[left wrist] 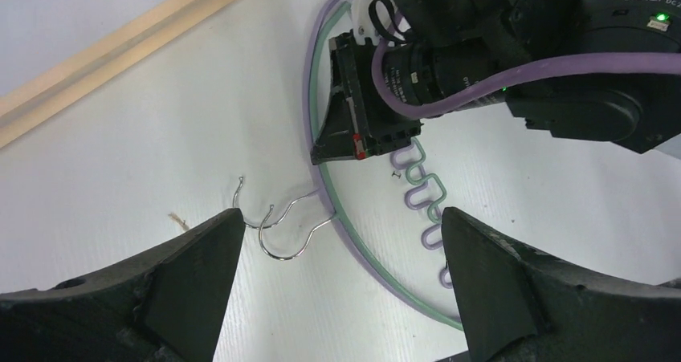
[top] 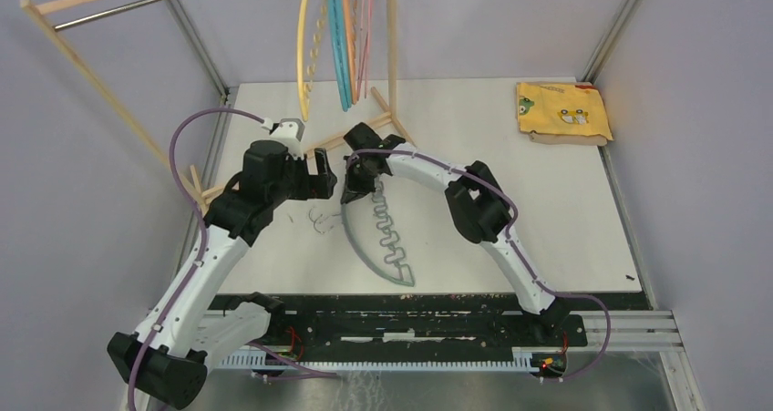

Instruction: Organize the hangers

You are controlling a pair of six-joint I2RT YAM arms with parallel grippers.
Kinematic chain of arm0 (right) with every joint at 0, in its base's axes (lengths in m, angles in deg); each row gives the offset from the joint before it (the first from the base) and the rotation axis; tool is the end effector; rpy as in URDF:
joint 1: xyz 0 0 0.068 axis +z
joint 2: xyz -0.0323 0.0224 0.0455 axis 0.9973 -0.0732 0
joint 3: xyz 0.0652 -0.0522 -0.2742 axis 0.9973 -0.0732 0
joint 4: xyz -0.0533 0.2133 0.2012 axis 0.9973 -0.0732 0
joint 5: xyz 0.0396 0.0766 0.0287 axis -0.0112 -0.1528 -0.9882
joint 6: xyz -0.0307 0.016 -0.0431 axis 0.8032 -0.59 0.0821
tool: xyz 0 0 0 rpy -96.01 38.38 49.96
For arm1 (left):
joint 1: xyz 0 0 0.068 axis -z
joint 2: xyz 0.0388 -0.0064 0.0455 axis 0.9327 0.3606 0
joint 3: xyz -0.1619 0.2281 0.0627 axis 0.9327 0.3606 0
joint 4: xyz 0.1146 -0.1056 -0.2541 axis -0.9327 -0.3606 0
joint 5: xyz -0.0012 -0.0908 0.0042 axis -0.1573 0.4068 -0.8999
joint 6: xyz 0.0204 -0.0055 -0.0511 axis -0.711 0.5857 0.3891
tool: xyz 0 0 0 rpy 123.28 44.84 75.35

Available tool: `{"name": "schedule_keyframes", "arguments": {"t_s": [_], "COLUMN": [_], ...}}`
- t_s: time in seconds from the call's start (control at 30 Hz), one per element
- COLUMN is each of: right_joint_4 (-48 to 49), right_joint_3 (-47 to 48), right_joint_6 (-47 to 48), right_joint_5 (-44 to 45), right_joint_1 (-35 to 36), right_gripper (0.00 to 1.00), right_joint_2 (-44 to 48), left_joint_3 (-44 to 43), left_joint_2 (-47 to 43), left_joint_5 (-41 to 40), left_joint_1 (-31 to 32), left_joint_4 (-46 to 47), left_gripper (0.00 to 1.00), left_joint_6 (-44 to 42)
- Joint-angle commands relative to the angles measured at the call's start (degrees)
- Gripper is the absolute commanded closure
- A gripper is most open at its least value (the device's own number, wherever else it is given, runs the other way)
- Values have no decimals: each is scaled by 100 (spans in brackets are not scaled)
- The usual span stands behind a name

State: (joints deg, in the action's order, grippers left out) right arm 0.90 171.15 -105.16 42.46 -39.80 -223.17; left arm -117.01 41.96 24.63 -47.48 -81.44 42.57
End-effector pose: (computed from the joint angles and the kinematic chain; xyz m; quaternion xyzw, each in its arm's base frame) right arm 0.3990 0.4272 0.1449 -0.0322 0.9574 0.2735 0.0866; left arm 0.2205 -0.0846 0.3514 0.0403 0.8746 -0.1340 0.4642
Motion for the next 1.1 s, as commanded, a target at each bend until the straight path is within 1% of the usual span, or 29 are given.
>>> {"name": "schedule_keyframes", "arguments": {"t_s": [0.0,0.07,0.13,0.23,0.27,0.33,0.4,0.47,0.53,0.57,0.6,0.67,0.7,0.77,0.9,0.93,1.07], "right_joint_4": [1128,2187,3131,4252,4471,4589,4518,4560,4864,4766,4309,3337,3436,4008,4943,5159,5443], "right_joint_3": [-1059,-1849,-2382,-2657,-2661,-2564,-2360,-2425,-2627,-2588,-2395,-2082,-2265,-2685,-3098,-3157,-3014], "right_joint_6": [-613,-1374,-2310,-3261,-3488,-3786,-3877,-3982,-4274,-4334,-4116,-3338,-3326,-3656,-4432,-4588,-4944], "right_joint_5": [-257,-606,-827,-1047,-1100,-1158,-1285,-1302,-1345,-1417,-1485,-1422,-1376,-1368,-1512,-1508,-1536], "right_joint_1": [-576,-865,-1112,-1325,-1358,-1390,-1397,-1400,-1399,-1396,-1392,-1385,-1388,-1417,-1422,-1420,-1422], "right_gripper": [99,99,99,99,99,99,99,99,99,99,99,99,99,99,99,99,99], "right_joint_2": [1179,1643,1965,2203,2229,2238,2177,2195,2195,2168,2111,2077,2145,2257,2252,2261,2244], "left_joint_3": [37,116,235,382,416,455,471,492,519,546,567,632,657,687,919,1060,1404], "left_joint_2": [-159,-198,-252,-325,-335,-354,-369,-387,-399,-412,-437,-496,-511,-526,-572,-585,-510], "left_joint_5": [421,567,714,871,900,944,946,932,937,932,926,929,937,940,929,926,1015], "left_joint_1": [-8,-5,-3,-5,-7,-2,-7,-1,6,-7,-4,-5,-7,-4,-3,-4,-4], "left_joint_4": [201,291,373,485,507,545,566,568,563,552,551,575,574,557,674,751,1038], "left_gripper": [0,0,0,1,1,1,1,1,1,1,1,1,1,1,1,1,1], "left_joint_6": [-324,-271,-242,-243,-247,-248,-240,-242,-250,-248,-234,-194,-188,-171,-160,-156,-123]}}
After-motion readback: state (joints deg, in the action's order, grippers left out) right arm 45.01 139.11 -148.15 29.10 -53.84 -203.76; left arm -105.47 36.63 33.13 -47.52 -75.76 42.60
